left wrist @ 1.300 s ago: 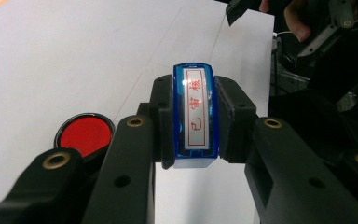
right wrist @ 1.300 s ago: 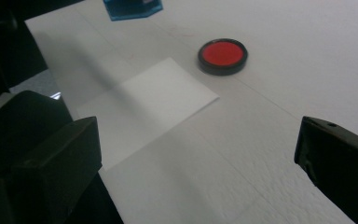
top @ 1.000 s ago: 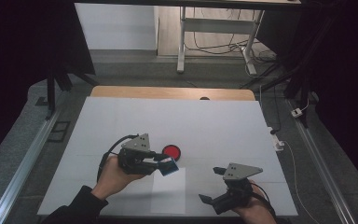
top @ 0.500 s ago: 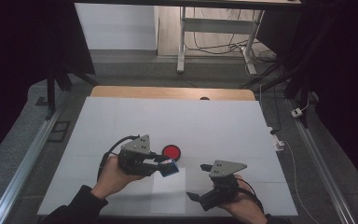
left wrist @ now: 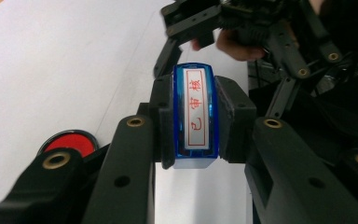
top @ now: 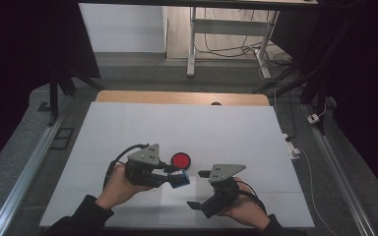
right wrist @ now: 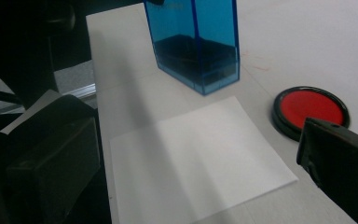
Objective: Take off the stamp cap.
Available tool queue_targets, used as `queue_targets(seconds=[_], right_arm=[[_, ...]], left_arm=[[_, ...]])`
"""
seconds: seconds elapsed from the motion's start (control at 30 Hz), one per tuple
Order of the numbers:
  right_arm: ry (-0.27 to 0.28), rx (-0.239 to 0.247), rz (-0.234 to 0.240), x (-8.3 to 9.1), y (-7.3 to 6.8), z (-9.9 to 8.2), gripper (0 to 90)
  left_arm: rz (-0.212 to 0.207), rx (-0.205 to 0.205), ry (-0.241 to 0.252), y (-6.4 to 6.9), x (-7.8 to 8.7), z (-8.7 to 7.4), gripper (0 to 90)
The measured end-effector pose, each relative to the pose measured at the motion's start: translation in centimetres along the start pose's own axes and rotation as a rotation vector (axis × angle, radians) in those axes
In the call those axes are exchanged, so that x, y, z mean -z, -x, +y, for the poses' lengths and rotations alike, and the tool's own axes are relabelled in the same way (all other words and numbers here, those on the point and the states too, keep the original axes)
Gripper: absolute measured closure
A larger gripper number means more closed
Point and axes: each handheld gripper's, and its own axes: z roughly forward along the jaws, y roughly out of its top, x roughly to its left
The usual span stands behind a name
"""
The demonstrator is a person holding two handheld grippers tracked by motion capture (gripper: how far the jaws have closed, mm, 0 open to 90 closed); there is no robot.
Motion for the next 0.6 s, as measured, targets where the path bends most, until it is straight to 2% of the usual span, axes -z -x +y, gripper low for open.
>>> queue_targets(seconds=[0.07, 0.1, 0.2, 0.3, 0.33, 0.43, 0.53, 0.57, 0.6], right_arm=[[0.0, 0.011, 0.015, -0.3, 0.1, 0.2, 1.3], [-0.002, 0.018, 0.036, -0.6, 0.2, 0.4, 5.2], [-0.004, 0.032, 0.051, -1.0, 0.3, 0.6, 7.2], [-0.004, 0.053, 0.077, -1.5, 0.5, 1.0, 15.6], [-0.004, 0.053, 0.077, -1.5, 0.5, 1.0, 15.6], [0.0, 0.049, 0.098, -1.7, 0.7, 1.2, 23.0], [0.001, 0.052, 0.136, -1.8, 1.0, 1.3, 32.2], [0.008, 0.051, 0.165, -1.8, 1.1, 1.4, 38.2], [0.008, 0.051, 0.165, -1.8, 1.1, 1.4, 38.2]], left_arm=[[-0.008, 0.0, 0.005, 0.0, 0.0, 0.0, 70.5], [-0.01, -0.004, 0.004, 0.0, 0.0, 0.0, 70.4], [-0.022, -0.003, 0.018, -0.1, 0.1, -0.1, 70.4], [-0.036, -0.008, 0.029, -0.1, 0.2, -0.1, 70.4], [-0.038, -0.01, 0.03, -0.1, 0.2, -0.1, 70.4], [-0.05, -0.029, 0.033, -0.1, 0.2, -0.1, 70.5], [-0.066, -0.044, 0.037, 0.0, 0.2, -0.2, 70.5], [-0.079, -0.054, 0.038, 0.0, 0.2, -0.1, 70.5], [-0.079, -0.054, 0.038, 0.0, 0.2, -0.1, 70.4]])
